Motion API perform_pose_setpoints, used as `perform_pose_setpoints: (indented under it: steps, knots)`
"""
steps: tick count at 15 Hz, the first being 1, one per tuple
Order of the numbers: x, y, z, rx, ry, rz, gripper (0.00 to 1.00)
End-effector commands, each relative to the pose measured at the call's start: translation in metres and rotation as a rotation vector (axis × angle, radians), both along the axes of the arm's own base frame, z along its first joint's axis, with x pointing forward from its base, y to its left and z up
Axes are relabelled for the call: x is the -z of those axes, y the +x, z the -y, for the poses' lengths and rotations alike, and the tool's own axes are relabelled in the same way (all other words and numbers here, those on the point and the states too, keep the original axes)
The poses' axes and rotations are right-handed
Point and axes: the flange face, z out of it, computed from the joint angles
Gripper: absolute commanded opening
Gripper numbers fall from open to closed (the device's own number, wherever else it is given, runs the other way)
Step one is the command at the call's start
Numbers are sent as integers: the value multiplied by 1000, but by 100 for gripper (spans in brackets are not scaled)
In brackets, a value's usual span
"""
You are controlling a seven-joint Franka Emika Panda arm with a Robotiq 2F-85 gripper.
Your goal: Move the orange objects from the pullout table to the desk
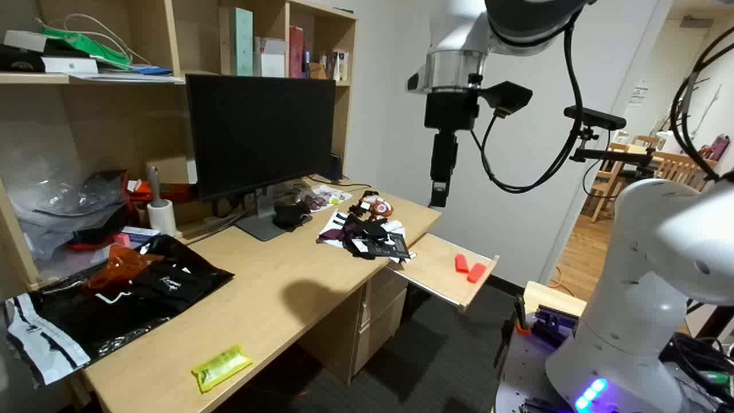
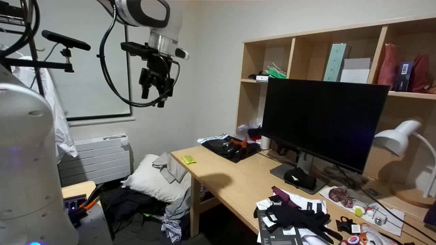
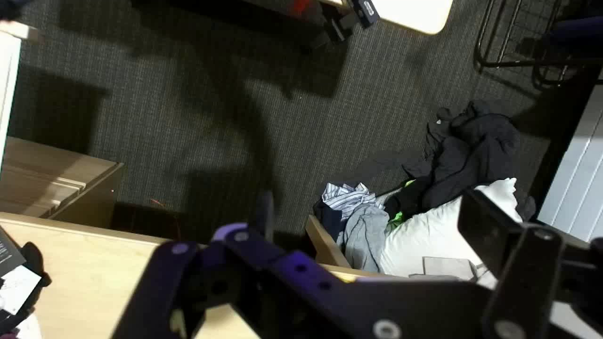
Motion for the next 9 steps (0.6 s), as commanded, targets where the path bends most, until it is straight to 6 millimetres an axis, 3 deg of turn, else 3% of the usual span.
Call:
perform_pose_setpoints:
  steps: [1,4,9]
  knots:
    - [0,0,0,0,0,-1,100]
    - [28,23,64,217,-66,64,100]
    - [94,29,186,489,-125,144,100]
